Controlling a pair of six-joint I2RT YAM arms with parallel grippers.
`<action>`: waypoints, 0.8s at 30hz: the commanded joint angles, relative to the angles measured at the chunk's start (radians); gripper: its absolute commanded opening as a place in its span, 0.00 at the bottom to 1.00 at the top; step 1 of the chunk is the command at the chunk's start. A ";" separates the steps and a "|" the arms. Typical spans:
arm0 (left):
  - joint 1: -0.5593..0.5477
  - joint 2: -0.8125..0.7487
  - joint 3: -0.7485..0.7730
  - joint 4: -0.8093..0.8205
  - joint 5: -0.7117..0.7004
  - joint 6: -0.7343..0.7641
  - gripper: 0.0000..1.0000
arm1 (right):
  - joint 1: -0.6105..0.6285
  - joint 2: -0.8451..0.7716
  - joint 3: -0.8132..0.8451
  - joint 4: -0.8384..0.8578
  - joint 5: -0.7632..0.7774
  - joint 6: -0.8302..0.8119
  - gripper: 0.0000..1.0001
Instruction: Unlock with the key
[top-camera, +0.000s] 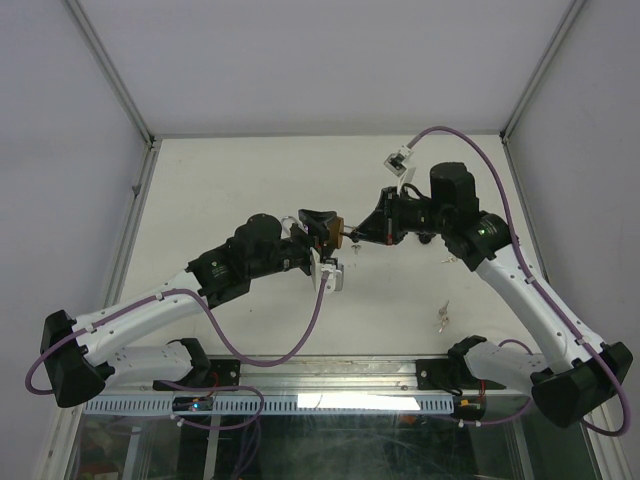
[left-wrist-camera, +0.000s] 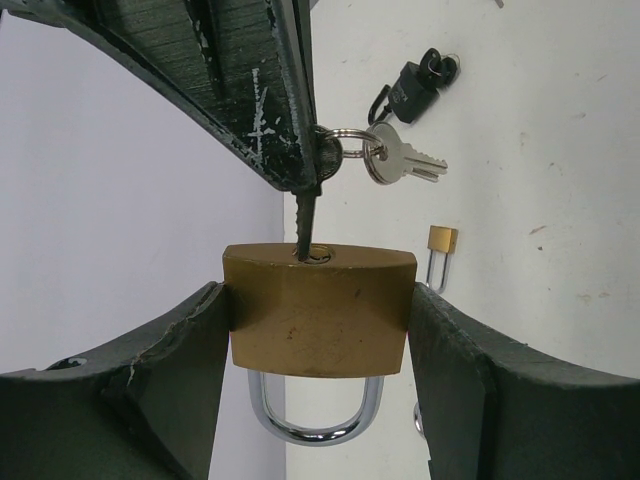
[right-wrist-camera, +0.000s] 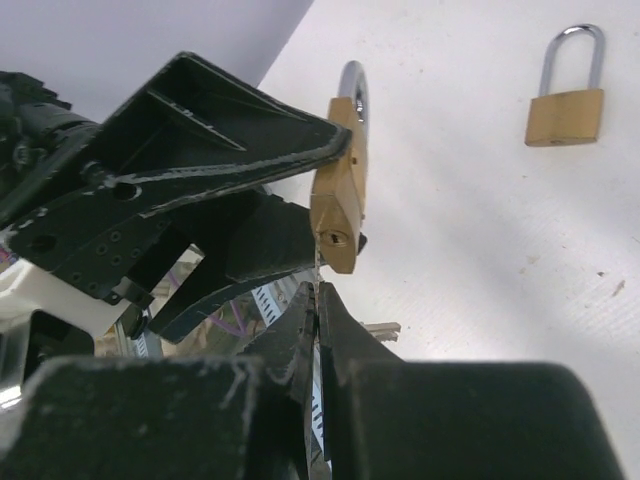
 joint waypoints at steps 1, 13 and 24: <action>-0.013 -0.019 0.066 0.117 0.013 0.008 0.00 | -0.001 -0.012 0.008 0.113 -0.112 0.035 0.00; -0.016 -0.019 0.068 0.117 0.010 -0.001 0.00 | -0.002 -0.012 0.020 0.022 -0.004 -0.012 0.00; -0.022 -0.017 0.072 0.117 0.009 0.001 0.00 | -0.002 -0.006 0.013 0.027 0.003 0.000 0.00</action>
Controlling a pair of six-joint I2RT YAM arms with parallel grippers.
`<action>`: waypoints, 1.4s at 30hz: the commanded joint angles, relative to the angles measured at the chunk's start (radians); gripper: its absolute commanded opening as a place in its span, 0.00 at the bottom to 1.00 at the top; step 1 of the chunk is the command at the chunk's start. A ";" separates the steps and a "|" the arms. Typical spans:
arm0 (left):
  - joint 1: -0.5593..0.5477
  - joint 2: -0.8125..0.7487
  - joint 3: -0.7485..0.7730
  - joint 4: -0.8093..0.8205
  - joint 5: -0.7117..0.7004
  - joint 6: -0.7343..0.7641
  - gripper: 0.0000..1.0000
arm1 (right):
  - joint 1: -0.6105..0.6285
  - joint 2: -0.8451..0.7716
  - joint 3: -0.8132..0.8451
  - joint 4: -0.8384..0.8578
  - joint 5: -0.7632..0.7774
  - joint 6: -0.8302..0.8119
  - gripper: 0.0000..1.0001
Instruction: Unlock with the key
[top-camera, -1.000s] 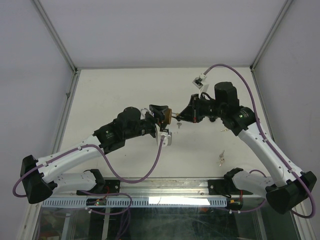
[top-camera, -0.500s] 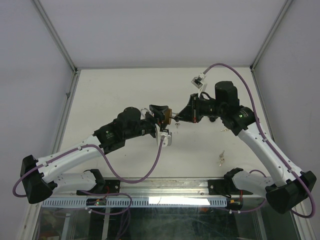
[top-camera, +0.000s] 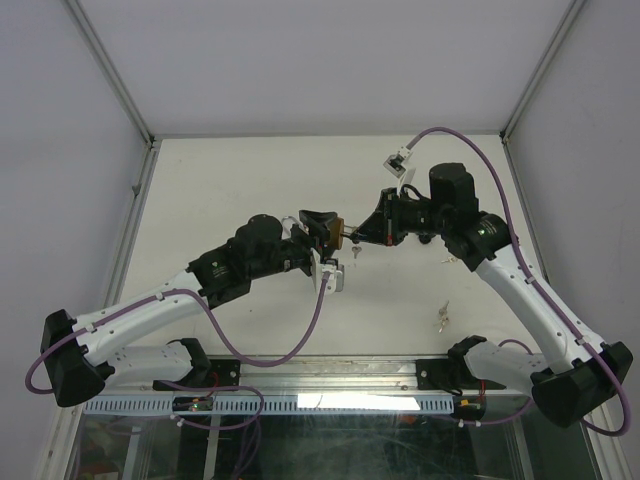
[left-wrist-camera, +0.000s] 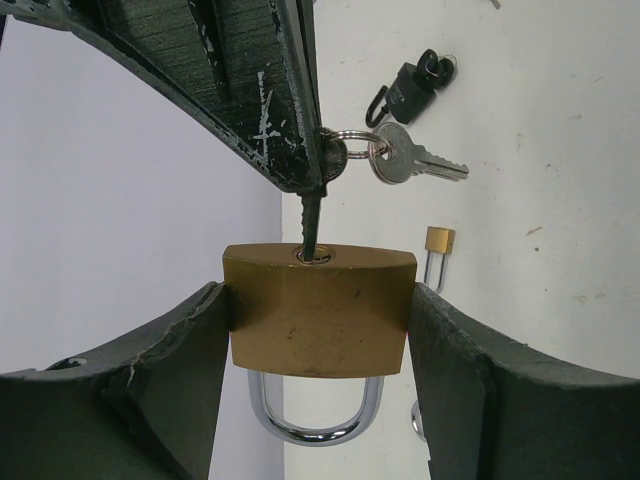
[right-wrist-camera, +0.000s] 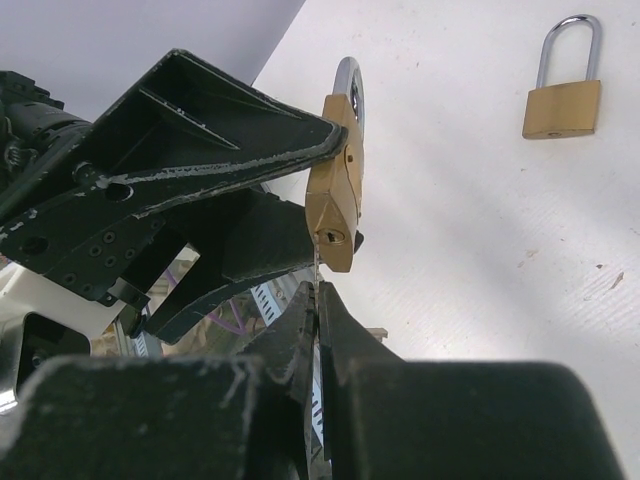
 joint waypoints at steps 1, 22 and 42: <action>-0.015 -0.016 0.072 0.118 0.013 0.006 0.00 | -0.002 -0.007 0.013 0.025 0.017 -0.004 0.00; -0.017 -0.012 0.076 0.118 0.003 0.005 0.00 | -0.002 -0.021 0.019 -0.002 0.004 -0.021 0.00; -0.024 -0.003 0.088 0.109 0.005 0.009 0.00 | -0.002 -0.013 0.020 0.010 0.011 -0.003 0.00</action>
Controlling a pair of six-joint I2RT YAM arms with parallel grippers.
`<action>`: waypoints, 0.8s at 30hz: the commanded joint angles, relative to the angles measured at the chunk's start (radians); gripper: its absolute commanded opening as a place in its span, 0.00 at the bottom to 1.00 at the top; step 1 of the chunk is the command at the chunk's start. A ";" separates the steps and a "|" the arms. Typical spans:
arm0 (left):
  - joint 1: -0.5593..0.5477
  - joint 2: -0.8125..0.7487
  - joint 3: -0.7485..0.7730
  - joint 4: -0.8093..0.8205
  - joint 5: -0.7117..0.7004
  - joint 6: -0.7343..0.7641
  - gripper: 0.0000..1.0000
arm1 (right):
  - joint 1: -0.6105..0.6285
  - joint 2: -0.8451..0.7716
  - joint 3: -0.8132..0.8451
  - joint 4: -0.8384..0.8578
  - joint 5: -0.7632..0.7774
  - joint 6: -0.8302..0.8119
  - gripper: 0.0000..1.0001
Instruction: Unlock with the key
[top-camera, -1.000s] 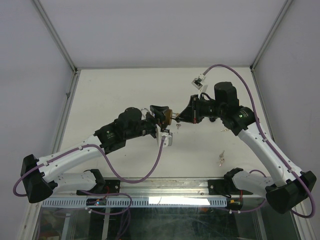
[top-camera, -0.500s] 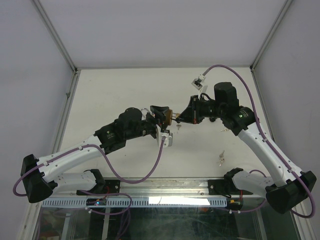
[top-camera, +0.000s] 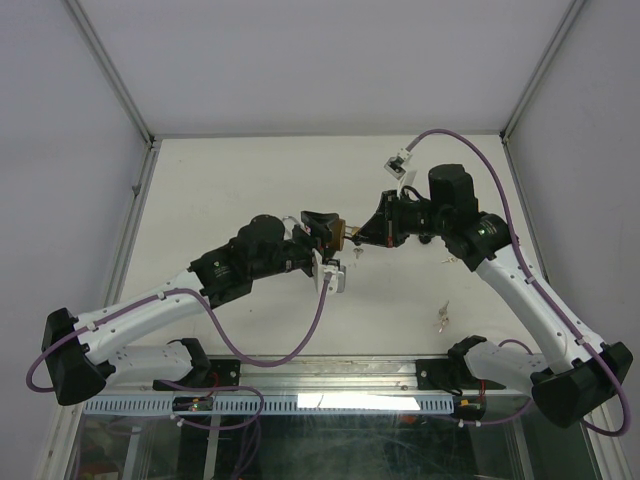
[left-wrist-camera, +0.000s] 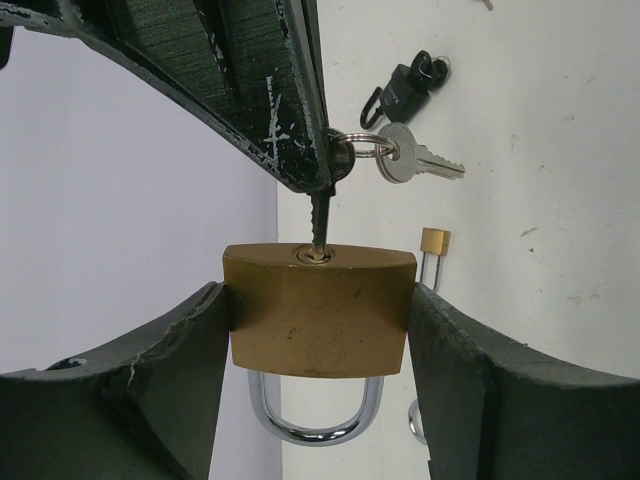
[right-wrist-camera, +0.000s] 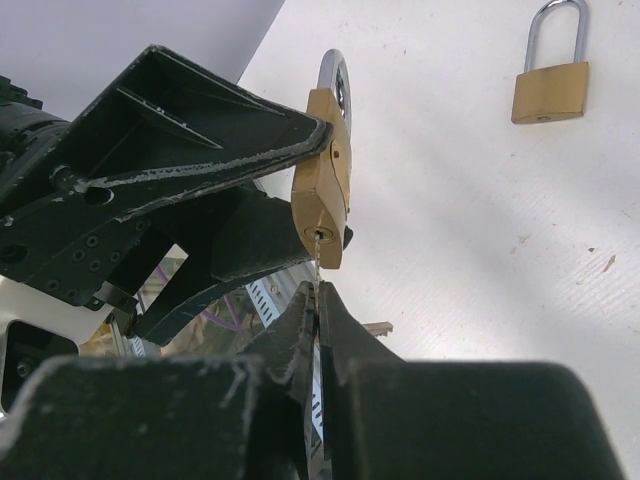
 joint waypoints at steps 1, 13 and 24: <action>-0.017 -0.011 0.087 0.115 0.008 0.008 0.00 | -0.002 -0.011 0.018 0.054 -0.012 0.009 0.00; -0.044 0.005 0.096 0.117 0.001 -0.001 0.00 | -0.002 -0.008 0.010 0.100 -0.015 0.037 0.00; -0.056 -0.006 0.077 0.143 0.035 -0.007 0.00 | 0.001 -0.023 0.001 0.106 -0.003 -0.048 0.00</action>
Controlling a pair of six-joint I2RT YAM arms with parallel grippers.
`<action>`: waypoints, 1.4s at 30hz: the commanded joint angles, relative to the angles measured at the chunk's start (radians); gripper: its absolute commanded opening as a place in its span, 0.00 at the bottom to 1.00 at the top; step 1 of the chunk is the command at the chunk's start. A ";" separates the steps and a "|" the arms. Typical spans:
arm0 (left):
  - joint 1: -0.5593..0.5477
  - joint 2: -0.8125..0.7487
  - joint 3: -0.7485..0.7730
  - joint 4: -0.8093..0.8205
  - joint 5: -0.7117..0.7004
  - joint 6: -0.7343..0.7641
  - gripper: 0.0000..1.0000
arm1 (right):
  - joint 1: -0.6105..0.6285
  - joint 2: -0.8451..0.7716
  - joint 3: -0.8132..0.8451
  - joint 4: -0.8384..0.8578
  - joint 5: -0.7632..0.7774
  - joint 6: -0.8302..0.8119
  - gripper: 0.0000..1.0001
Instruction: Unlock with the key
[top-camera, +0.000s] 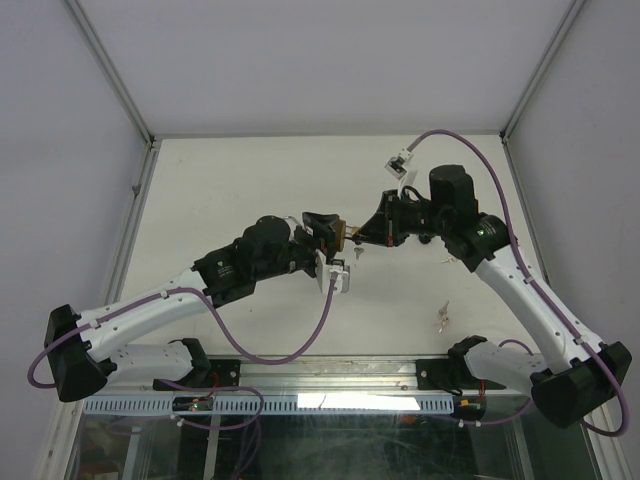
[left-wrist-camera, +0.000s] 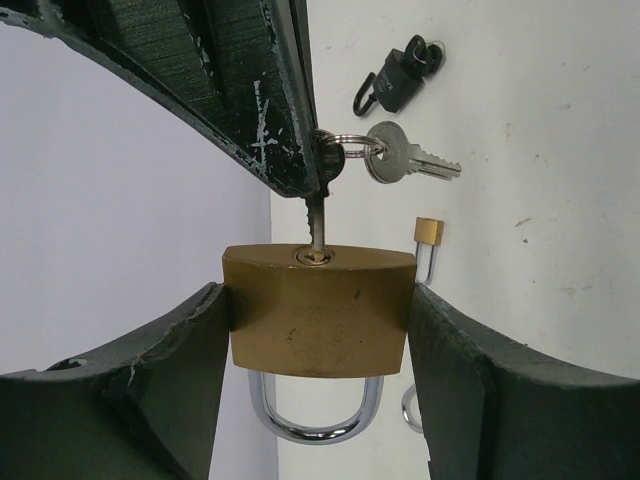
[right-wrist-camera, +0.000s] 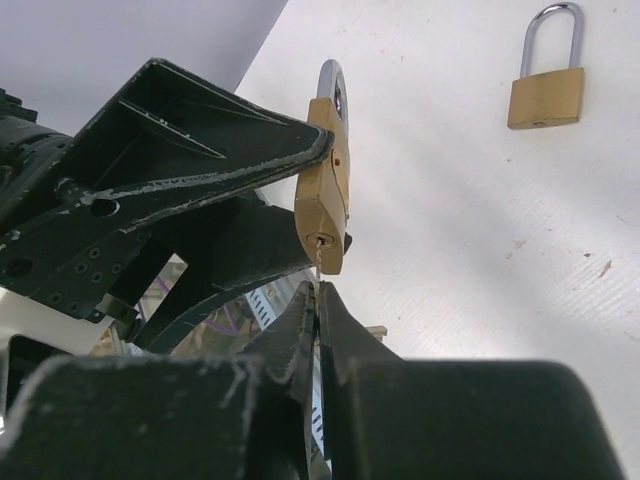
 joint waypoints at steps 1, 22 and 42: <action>-0.031 -0.027 0.058 0.168 0.087 -0.005 0.00 | 0.009 -0.022 0.028 0.052 0.018 -0.085 0.00; -0.044 0.018 0.075 0.231 0.011 -0.042 0.00 | 0.065 -0.068 -0.060 0.208 0.134 0.035 0.00; -0.051 0.003 0.040 0.359 0.000 -0.087 0.00 | 0.078 -0.044 -0.116 0.342 0.148 0.054 0.00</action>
